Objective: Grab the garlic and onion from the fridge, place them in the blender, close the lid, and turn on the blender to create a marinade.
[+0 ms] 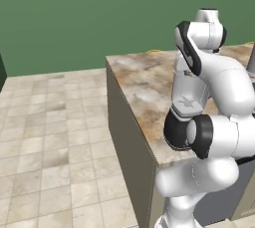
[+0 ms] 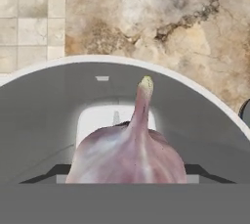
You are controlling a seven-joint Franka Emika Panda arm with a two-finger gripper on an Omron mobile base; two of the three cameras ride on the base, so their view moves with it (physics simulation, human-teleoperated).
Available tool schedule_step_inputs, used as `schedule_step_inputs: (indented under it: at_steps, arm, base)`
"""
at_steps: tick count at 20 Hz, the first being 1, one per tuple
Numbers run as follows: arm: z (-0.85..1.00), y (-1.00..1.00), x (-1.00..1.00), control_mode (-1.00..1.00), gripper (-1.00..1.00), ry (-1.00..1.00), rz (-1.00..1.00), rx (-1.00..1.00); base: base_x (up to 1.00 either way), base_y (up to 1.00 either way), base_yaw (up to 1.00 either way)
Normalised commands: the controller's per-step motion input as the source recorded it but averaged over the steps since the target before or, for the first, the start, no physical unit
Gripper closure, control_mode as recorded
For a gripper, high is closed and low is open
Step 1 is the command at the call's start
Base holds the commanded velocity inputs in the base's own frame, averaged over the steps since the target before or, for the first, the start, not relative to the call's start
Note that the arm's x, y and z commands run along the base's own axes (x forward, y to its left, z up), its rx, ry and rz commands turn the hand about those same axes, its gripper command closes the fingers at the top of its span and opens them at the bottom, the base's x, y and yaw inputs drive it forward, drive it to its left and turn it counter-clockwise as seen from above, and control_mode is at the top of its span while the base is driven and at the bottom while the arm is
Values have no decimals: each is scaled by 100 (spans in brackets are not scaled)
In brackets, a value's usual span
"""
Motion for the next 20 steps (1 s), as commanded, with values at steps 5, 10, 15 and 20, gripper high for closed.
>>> schedule_step_inputs:
  at_steps: [5, 10, 15, 20]
  arm:
    - [-46, 5, -6, -100, 100, 10, 8, 0]
    - [-64, 9, -35, -100, 100, 10, 10, 0]
    - [-47, 0, -84, -100, 100, 2, 7, 0]
    - [-49, 0, -63, -100, 100, 4, 8, 0]
  base:
    - [0, 0, 0]
    - [0, 0, 0]
    - [0, 0, 0]
    - [0, 0, 0]
